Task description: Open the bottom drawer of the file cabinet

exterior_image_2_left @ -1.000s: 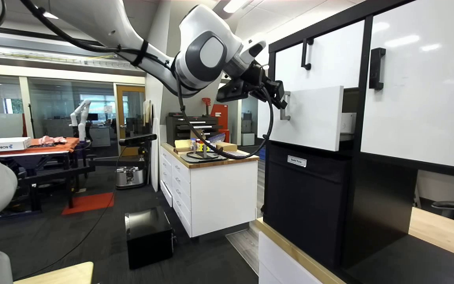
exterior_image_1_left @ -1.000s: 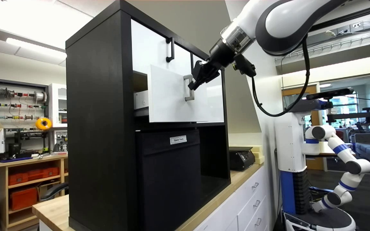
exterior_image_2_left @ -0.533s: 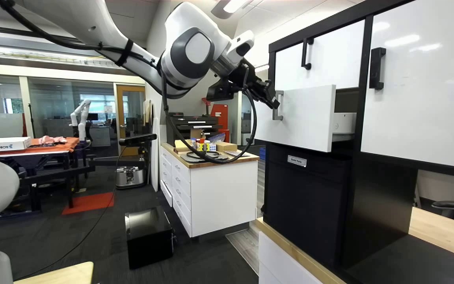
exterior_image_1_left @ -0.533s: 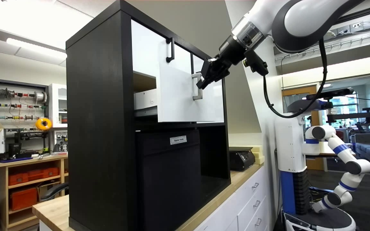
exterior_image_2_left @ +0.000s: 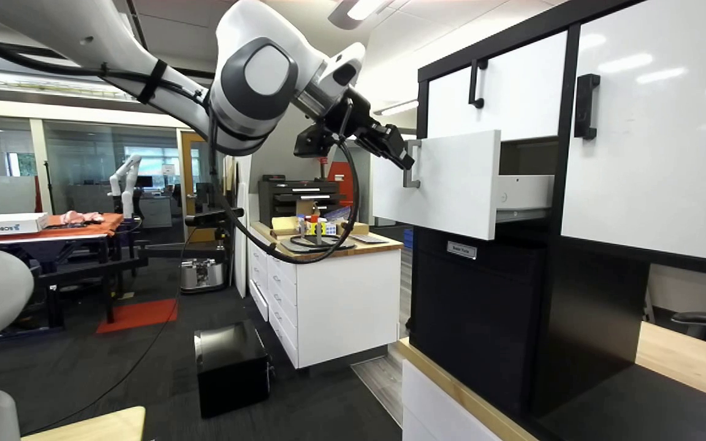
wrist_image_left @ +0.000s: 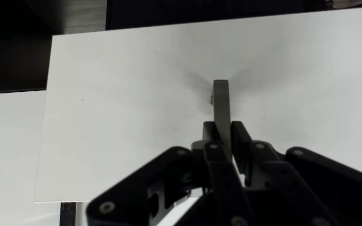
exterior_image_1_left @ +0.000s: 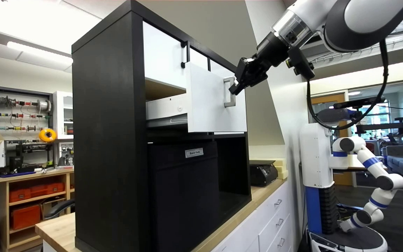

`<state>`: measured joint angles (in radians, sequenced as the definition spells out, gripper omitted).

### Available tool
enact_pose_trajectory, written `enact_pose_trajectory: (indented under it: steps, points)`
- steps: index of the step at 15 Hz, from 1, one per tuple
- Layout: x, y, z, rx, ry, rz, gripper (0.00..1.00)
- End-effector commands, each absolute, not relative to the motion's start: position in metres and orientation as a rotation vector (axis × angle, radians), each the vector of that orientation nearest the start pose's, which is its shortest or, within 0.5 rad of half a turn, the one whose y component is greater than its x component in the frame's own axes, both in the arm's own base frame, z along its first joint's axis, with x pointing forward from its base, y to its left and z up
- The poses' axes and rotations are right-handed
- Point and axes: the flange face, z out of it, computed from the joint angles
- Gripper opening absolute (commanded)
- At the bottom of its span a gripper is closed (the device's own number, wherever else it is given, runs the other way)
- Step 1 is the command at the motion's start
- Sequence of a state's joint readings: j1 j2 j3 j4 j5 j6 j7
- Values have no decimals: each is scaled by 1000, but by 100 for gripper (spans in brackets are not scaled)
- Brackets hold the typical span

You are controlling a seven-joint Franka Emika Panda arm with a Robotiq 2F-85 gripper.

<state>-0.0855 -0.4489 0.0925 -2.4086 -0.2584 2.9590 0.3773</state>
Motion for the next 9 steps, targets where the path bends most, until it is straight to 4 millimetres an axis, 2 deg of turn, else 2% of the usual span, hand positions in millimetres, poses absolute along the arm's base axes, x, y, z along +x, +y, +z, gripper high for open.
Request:
enact_pose_trajectory:
  steps: [1,9]
  points:
    - [426,-11,571,-2860,343,-1455,5]
    - [392,-11,567,-2853,368,-1461,5]
